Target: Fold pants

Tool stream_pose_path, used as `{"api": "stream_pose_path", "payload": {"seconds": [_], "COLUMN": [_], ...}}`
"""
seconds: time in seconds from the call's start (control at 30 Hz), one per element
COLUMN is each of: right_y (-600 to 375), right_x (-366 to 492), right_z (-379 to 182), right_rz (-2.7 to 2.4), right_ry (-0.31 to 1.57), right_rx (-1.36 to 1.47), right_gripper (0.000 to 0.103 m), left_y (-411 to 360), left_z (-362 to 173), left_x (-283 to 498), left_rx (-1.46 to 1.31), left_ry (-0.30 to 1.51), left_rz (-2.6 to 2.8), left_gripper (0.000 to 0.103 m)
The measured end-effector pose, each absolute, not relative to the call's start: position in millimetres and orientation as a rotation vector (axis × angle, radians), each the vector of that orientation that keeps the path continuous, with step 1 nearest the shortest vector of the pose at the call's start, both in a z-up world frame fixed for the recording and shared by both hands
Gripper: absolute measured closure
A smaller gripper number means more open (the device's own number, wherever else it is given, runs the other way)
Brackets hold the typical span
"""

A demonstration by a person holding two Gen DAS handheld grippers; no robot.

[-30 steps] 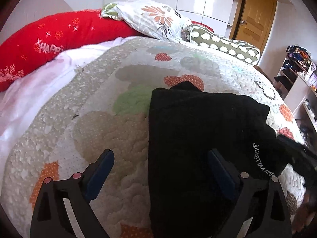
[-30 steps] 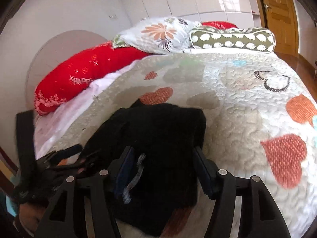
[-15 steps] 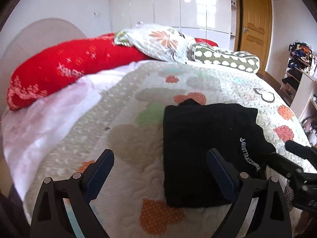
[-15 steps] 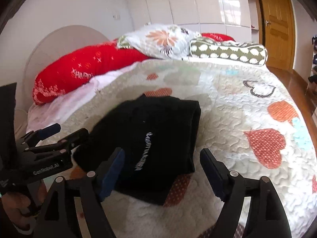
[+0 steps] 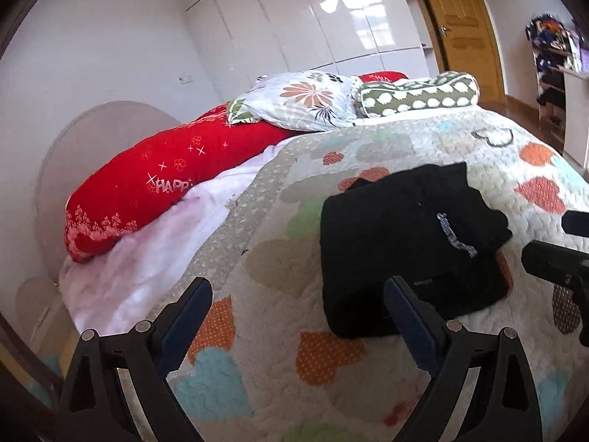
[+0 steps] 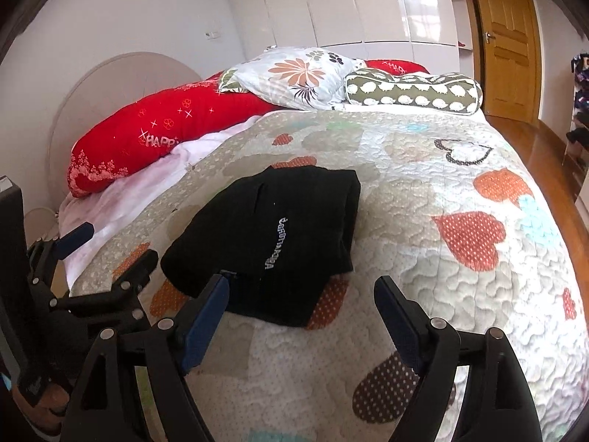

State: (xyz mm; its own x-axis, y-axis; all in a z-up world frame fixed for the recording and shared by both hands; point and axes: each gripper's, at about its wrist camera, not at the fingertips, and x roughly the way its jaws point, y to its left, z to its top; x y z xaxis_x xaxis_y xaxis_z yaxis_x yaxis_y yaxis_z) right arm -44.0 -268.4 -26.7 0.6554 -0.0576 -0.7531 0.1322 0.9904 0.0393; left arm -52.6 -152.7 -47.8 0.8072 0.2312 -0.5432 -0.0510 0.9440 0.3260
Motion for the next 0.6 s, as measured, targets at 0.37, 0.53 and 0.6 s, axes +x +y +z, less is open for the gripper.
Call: {"api": "stream_pose_path", "payload": {"seconds": [0.37,0.53,0.6], "right_y": [-262.7,-254.1,-251.9], "right_x": [-51.6,-48.8,-47.4], "right_z": [-25.5,-31.2,-32.8], "right_rz": [-0.123,-0.103,-0.096], "right_ry": [0.853,0.864,0.867], "right_rx": [0.069,0.058,0.056], "right_gripper": [0.020,0.020,0.020], "left_y": [-137.8,-131.1,-129.6], "left_z": [-38.9,-38.2,-37.7], "left_x": [-59.4,-62.8,-63.4], "left_rx": [0.236,0.199,0.188], "left_ry": [0.607,0.608,0.607], "left_rz": [0.114,0.078,0.069], "left_gripper": [0.008,0.008,0.008]}}
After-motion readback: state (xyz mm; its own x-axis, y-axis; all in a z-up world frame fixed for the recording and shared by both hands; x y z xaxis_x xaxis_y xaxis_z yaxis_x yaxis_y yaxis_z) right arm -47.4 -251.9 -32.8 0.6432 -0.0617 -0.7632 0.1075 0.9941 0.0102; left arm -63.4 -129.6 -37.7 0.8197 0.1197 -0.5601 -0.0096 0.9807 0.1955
